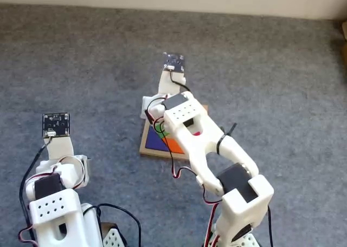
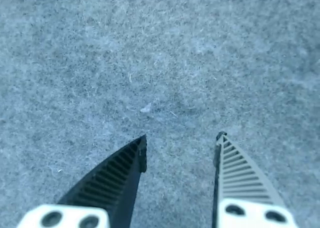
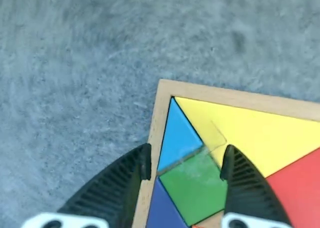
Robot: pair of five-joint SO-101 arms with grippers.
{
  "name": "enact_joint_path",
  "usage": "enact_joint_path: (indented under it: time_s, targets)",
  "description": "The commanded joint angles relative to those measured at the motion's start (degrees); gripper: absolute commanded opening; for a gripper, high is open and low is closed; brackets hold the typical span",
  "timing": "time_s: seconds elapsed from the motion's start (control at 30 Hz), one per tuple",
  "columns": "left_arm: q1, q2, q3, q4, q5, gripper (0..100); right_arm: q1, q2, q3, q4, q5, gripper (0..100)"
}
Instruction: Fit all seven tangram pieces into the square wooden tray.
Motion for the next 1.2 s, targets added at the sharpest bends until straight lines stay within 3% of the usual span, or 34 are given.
enact_joint_path:
  time_s: [0.0,0.2,0.4,0.6,0.73,0.87,1.17]
  targets:
    - [1.27,-0.57,-0.75,-0.53,0.09,22,1.19,-2.68,-3.38,0.57,2.02,22.4]
    - [1.27,-0.57,-0.75,-0.79,0.09,22,1.10,-10.33,-0.92,7.16,2.11,22.4]
    - [1.27,-0.57,-0.75,-0.79,0.09,22,2.42,-20.97,8.13,6.99,2.29,22.4]
    - [1.27,-0.57,-0.48,-0.79,0.09,22,4.00,-34.33,16.22,7.08,8.35,22.2]
    - [1.27,-0.57,-0.13,-0.88,0.09,22,5.23,-42.59,19.91,7.16,9.05,14.2]
    - [1.27,-0.57,-0.13,-0.88,0.09,22,6.37,-50.95,24.04,7.25,15.12,6.0]
    - [2.51,-2.86,-0.31,-0.44,0.70,22,10.86,-68.44,40.22,7.25,16.00,5.3]
